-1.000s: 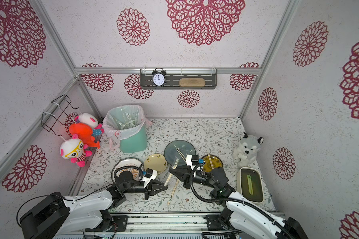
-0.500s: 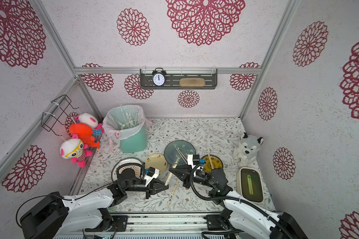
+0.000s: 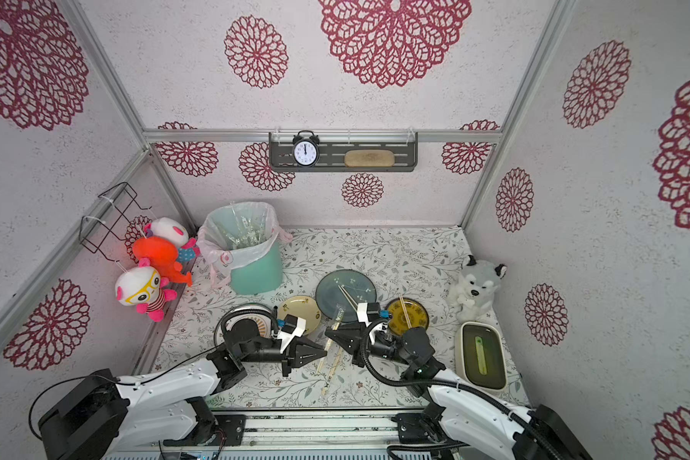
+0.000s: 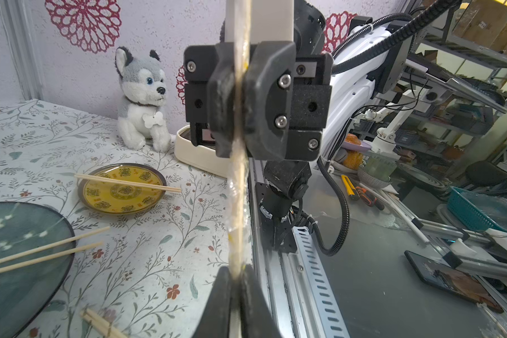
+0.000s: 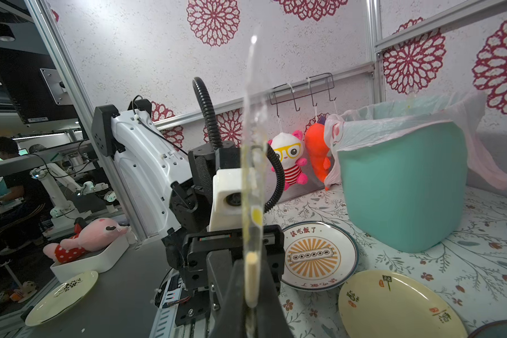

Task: Remove the packaging of disposable chopsticks
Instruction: Remove the packet bag from the disposable chopsticks.

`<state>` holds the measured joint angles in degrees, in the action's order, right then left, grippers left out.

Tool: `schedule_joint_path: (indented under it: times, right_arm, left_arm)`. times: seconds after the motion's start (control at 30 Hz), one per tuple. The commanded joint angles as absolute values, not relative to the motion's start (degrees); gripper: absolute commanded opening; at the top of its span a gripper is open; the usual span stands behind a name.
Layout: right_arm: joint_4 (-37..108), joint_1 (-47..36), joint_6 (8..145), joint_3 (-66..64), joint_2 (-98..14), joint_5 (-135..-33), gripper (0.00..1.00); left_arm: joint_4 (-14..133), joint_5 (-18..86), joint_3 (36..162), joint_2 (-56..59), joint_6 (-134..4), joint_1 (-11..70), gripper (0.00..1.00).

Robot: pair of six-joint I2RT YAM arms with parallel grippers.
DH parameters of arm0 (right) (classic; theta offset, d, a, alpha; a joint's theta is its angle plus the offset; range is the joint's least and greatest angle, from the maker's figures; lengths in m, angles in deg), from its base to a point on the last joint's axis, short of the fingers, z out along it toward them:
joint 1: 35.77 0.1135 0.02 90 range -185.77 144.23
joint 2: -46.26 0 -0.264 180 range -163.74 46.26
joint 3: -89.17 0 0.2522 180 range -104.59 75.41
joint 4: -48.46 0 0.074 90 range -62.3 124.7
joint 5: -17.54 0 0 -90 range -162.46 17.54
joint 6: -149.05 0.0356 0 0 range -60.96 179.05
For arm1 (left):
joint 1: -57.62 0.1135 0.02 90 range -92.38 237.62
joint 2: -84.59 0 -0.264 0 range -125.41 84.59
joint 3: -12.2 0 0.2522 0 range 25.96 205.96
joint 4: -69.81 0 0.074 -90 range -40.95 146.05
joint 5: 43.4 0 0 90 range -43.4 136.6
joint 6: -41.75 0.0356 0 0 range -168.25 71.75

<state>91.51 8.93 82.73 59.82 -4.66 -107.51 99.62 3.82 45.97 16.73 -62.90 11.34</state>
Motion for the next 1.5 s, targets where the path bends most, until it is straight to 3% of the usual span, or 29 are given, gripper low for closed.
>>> schedule_joint_path:
  times: [0.0,0.37,0.57,0.77,0.83,0.97,1.07,1.23,1.37,1.47]
  right_arm:
    - [94.03,9.31,83.47,59.95,-4.99,-108.31,0.00]
    - [100.61,9.73,85.62,64.05,-8.57,-108.20,0.00]
    - [98.69,10.00,84.15,64.65,-9.09,-106.33,0.00]
    - [93.98,9.99,82.30,63.18,-6.33,-105.13,0.00]
    - [92.31,9.94,81.74,62.41,-5.32,-104.41,0.00]
    - [87.35,9.94,79.78,60.28,-3.23,-103.48,0.00]
    - [85.03,9.83,78.67,59.27,-1.89,-103.28,0.00]
    - [84.00,9.74,78.64,58.36,-0.42,-103.93,0.00]
    - [84.79,9.71,79.08,58.07,-0.17,-104.18,0.00]
    - [85.12,9.69,79.25,57.45,-0.43,-103.93,0.00]
  left_arm:
    - [103.00,4.11,48.53,16.77,-63.01,11.78,0.12]
    - [97.75,4.29,56.37,18.51,-60.56,11.83,0.10]
    - [97.65,2.85,57.72,18.40,-60.98,11.83,0.18]
    - [97.70,3.04,57.35,17.70,-61.23,11.91,0.18]
    - [97.79,2.92,57.30,17.78,-61.72,11.91,0.25]
    - [96.79,6.88,55.74,20.23,-61.42,11.96,0.72]
    - [90.08,11.68,54.45,24.65,-58.71,12.09,0.95]
    - [86.91,16.95,49.99,28.34,-58.46,12.21,0.98]
    - [90.43,15.47,45.80,25.22,-61.03,12.13,0.99]
    - [92.18,13.58,45.36,20.55,-62.03,11.61,0.91]
